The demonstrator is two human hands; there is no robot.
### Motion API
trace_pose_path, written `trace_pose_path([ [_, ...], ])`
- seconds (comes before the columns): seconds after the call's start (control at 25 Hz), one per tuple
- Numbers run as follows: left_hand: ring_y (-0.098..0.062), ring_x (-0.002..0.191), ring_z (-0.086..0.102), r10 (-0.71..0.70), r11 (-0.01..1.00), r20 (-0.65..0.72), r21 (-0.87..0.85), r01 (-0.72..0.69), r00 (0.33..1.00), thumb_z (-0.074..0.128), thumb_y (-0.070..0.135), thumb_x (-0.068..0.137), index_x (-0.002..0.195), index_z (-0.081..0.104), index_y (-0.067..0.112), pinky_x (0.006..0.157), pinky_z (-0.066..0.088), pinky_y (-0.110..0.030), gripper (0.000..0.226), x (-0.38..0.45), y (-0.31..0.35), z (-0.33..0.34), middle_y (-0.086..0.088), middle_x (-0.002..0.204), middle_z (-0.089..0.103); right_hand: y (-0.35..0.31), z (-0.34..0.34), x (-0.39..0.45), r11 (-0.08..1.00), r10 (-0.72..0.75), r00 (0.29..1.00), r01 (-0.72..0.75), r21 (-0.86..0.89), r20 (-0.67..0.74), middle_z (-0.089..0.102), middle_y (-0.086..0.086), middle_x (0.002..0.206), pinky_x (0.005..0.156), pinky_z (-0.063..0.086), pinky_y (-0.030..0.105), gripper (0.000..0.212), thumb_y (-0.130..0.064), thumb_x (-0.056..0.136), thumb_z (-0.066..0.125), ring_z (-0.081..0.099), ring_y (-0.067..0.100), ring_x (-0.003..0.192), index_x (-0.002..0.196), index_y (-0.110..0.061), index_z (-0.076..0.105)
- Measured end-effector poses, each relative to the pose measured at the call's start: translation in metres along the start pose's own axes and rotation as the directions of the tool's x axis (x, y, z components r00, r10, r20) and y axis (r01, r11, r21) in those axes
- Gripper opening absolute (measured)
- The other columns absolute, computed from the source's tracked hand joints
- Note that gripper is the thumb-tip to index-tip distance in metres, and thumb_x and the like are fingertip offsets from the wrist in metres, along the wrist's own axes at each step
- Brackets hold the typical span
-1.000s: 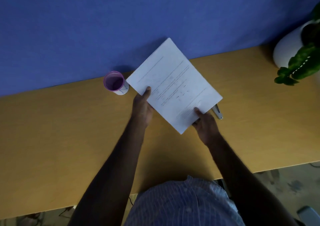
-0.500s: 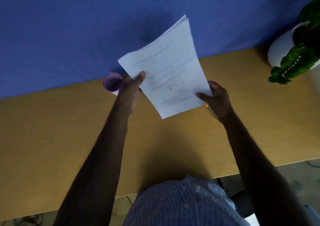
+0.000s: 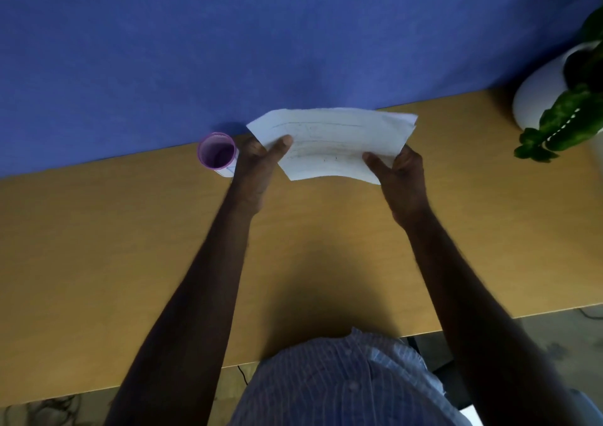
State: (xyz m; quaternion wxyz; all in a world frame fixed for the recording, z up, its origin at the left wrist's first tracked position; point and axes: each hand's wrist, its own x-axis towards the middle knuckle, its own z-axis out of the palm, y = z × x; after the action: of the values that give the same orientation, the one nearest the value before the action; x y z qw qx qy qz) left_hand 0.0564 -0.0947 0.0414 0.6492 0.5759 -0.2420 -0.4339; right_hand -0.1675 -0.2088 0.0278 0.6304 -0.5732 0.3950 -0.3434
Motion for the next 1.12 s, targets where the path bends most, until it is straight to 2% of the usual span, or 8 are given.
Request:
trace_pose_path([
  [0.2,-0.019,0.111,0.072,-0.075,0.988,-0.088,0.129,0.086,0.993,0.066,0.011,0.099,0.124,0.069,0.003,0.097,0.054,-0.031,0.026,-0.009,-0.022,0.005,-0.004,0.116,0.076,0.038,0.001,-0.009,0.967,0.171,0.977,-0.192,-0.170,-0.130,0.075,-0.004,0.103,0.095,0.057,0.040,0.020,-0.012,0.093,0.073,0.071,0.018,0.105,0.108,-0.025,0.071],
  [0.4,-0.009,0.102,0.069,0.014,0.995,-0.204,0.099,0.006,0.979,0.073,0.045,0.088,0.105,0.072,0.023,0.088,0.053,-0.022,0.027,-0.012,0.000,0.025,0.011,0.100,0.075,0.041,0.002,-0.010,0.967,0.141,0.986,-0.155,-0.204,-0.086,0.072,0.005,0.124,0.103,0.055,0.034,0.038,-0.010,0.099,0.066,0.066,0.018,0.122,0.136,-0.012,0.063],
  [0.6,-0.008,0.089,0.066,0.056,0.989,-0.260,0.145,-0.018,0.964,0.068,0.051,0.089,0.075,0.069,0.043,0.080,0.051,-0.027,0.016,-0.011,0.017,0.038,0.017,0.082,0.069,0.042,0.001,-0.007,0.954,0.158,0.983,-0.176,-0.245,-0.092,0.070,0.004,0.124,0.106,0.056,0.043,0.038,-0.009,0.098,0.067,0.064,0.019,0.122,0.136,-0.007,0.062],
  [0.76,-0.006,0.083,0.067,0.054,0.990,-0.275,0.141,-0.015,0.960,0.062,0.048,0.094,0.072,0.068,0.043,0.076,0.052,-0.027,0.024,-0.010,0.016,0.039,0.016,0.078,0.069,0.037,0.003,-0.007,0.961,0.166,0.984,-0.175,-0.214,-0.057,0.070,-0.004,0.120,0.104,0.058,0.043,0.040,-0.007,0.098,0.067,0.064,0.009,0.120,0.137,-0.009,0.060],
  [0.88,-0.016,0.084,0.069,0.075,0.985,-0.287,0.168,-0.027,0.955,0.061,0.049,0.097,0.072,0.070,0.037,0.076,0.051,-0.034,0.028,-0.009,0.013,0.037,0.008,0.079,0.070,0.030,0.004,-0.009,0.968,0.155,0.987,-0.158,-0.196,-0.031,0.068,0.005,0.129,0.106,0.056,0.050,0.044,-0.005,0.098,0.068,0.062,0.019,0.126,0.140,-0.010,0.058],
  [1.0,-0.028,0.092,0.072,0.081,0.987,-0.289,0.157,-0.036,0.954,0.061,0.056,0.093,0.093,0.077,0.018,0.080,0.053,-0.036,0.041,-0.010,0.015,0.038,0.000,0.088,0.073,0.014,0.006,-0.009,0.980,0.142,0.990,-0.139,-0.143,0.013,0.068,0.008,0.132,0.105,0.056,0.052,0.049,-0.010,0.095,0.073,0.063,0.023,0.127,0.141,-0.012,0.057],
  [1.04,-0.026,0.091,0.071,0.089,0.985,-0.302,0.170,-0.038,0.949,0.062,0.057,0.091,0.096,0.076,0.015,0.082,0.052,-0.035,0.045,-0.011,0.016,0.038,0.000,0.088,0.072,0.006,0.006,-0.009,0.987,0.130,0.991,-0.127,-0.099,0.029,0.069,0.008,0.131,0.104,0.057,0.051,0.049,-0.013,0.094,0.075,0.064,0.023,0.126,0.141,-0.011,0.057],
  [1.12,-0.003,0.086,0.066,0.085,0.985,-0.347,0.170,-0.027,0.934,0.064,0.054,0.091,0.086,0.076,0.038,0.082,0.050,-0.023,0.020,-0.012,0.020,0.039,0.017,0.082,0.069,-0.009,0.010,-0.010,0.997,0.082,0.995,-0.082,-0.002,0.054,0.071,0.008,0.130,0.101,0.058,0.047,0.049,-0.020,0.093,0.076,0.066,0.025,0.124,0.138,-0.009,0.060],
])
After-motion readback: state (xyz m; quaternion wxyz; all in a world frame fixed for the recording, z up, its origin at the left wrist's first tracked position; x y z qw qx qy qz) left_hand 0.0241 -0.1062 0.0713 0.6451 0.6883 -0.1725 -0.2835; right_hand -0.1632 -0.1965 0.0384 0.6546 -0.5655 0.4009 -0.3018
